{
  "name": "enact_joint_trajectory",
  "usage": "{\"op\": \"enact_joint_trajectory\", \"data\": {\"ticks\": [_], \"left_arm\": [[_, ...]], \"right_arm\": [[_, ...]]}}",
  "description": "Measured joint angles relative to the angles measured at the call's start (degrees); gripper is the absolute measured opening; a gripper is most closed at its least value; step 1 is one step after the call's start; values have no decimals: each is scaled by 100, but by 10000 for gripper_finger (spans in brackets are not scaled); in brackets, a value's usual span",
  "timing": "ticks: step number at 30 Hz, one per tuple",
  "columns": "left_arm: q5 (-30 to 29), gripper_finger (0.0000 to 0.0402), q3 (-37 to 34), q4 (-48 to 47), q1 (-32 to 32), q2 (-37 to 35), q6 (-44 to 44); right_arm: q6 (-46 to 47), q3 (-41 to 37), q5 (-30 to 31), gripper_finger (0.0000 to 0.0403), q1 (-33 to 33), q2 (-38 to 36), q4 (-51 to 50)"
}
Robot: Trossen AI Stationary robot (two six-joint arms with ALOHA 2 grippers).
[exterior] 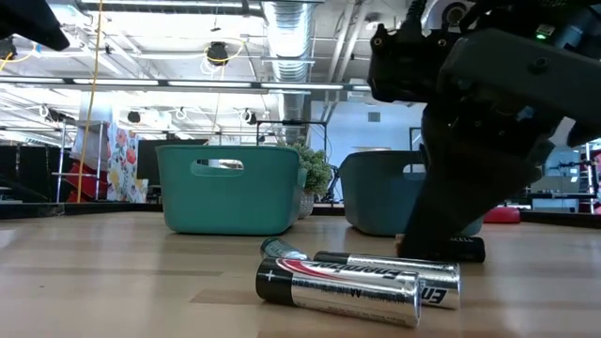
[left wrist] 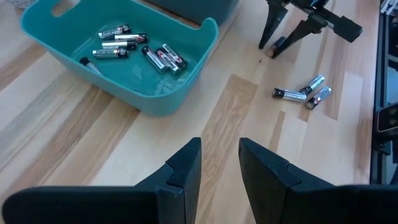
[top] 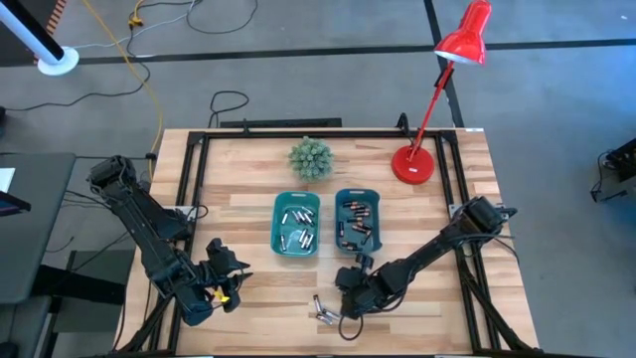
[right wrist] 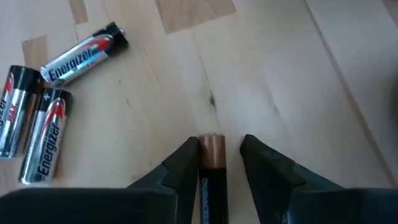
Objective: Sort batteries
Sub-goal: Put the black battery into the blue bin
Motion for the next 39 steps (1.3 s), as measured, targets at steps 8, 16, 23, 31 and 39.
{"op": "enact_joint_trajectory", "data": {"ticks": [8,16,23,31,39], "left_arm": [[2,102,4,57,0,2,2],[1,102,6,60,2,2,21],[2,102,8,70,2,2,-17],[2,102,9,66,2,2,311],[4,102,9,70,2,4,734]], "right_arm": [[64,-31,-165,137,6,-306,-691],[61,-6,-712,79,-2,-144,-662],[57,-8,-902,11,-86,-286,-580],[124,-43,-928,6,-122,-971,-909],[172,-33,-790,4,-118,-2125,-1011]]}}
